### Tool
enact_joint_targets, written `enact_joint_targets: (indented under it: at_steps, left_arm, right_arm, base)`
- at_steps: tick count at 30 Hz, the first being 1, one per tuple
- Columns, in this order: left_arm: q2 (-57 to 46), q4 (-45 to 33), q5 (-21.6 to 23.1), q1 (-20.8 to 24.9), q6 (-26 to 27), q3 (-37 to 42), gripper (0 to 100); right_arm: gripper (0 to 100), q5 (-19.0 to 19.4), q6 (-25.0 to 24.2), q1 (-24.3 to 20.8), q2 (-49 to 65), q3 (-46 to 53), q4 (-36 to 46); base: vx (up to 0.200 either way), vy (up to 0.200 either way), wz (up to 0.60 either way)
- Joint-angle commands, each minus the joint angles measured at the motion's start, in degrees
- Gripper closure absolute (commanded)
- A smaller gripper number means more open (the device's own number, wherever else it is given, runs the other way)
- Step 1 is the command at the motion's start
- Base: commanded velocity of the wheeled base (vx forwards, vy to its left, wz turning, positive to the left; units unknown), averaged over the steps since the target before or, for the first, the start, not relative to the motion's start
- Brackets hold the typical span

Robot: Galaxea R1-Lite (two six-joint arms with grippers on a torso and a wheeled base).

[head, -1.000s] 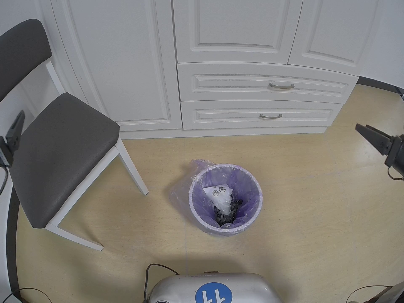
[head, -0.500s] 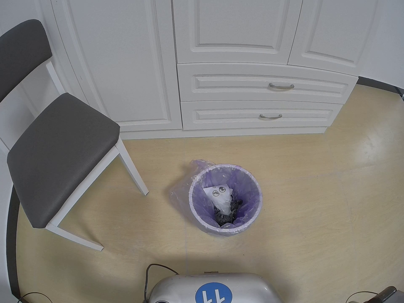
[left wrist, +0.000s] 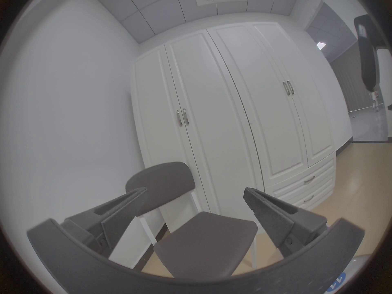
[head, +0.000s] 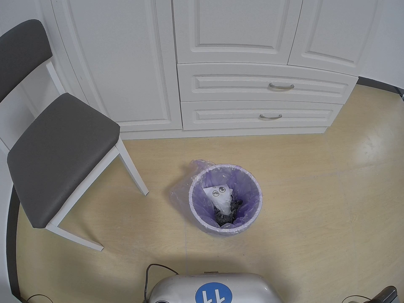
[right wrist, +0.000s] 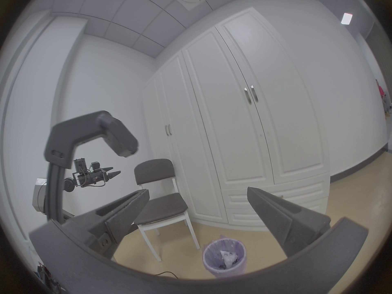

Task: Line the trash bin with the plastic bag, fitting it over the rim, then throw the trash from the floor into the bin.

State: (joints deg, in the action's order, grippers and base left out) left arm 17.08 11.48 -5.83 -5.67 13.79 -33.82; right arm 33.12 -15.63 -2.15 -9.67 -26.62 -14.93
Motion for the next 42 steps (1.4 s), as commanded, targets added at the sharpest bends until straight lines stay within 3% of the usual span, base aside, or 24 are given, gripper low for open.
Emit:
enact_joint_targets:
  at_steps: [1,7,17,22,25,29,33,37,40,42]
  left_arm:
    - [-4.42,-0.50,0.55,-2.07,-0.08,-0.99,0]
    - [-6.53,-1.55,0.82,-2.07,-0.08,-0.46,0]
    - [-11.37,-8.32,2.58,-0.40,-1.66,-0.81,0]
    - [-11.89,-10.52,2.58,3.03,-3.42,-2.13,0]
    - [-14.00,-16.93,2.49,7.07,-3.33,-4.42,0]
    - [-16.38,-22.21,0.29,6.02,-5.53,-4.33,0]
    - [-17.08,-21.24,-3.31,5.76,-6.14,-2.22,0]
    - [-17.08,-19.48,-4.02,5.76,-6.05,1.21,0]
    - [-17.08,-14.56,-4.19,5.76,-6.32,5.25,0]
    - [-17.08,-6.65,-4.28,5.76,-6.58,11.40,0]
  right_arm:
    - [0,-0.25,-0.19,1.00,6.68,-0.18,0.52]
    - [0,-0.25,-0.19,1.97,9.67,0.52,0.61]
    - [0,-3.85,-0.02,2.06,9.67,0.87,0.61]
    - [0,-8.69,1.65,2.06,9.67,0.70,0.52]
    - [0,-10.62,2.97,2.06,9.67,0.87,0.52]
    - [0,-13.70,4.73,2.06,9.67,1.49,0.43]
    - [0,-15.72,7.19,2.06,9.67,2.01,0.34]
    - [0,-18.18,9.56,2.06,9.67,3.33,-0.01]
    - [0,-21.43,10.79,2.06,9.67,4.04,-0.10]
    - [0,-24.16,10.97,2.06,9.67,5.09,-0.10]
  base:
    - [0.000,0.000,0.00]
    - [0.000,0.000,0.00]
    - [0.000,0.000,0.00]
    - [0.000,0.000,0.00]
    - [0.000,0.000,0.00]
    - [0.000,0.000,0.00]
    - [0.000,0.000,0.00]
    - [0.000,0.000,0.00]
    - [0.000,0.000,0.00]
    - [0.000,0.000,0.00]
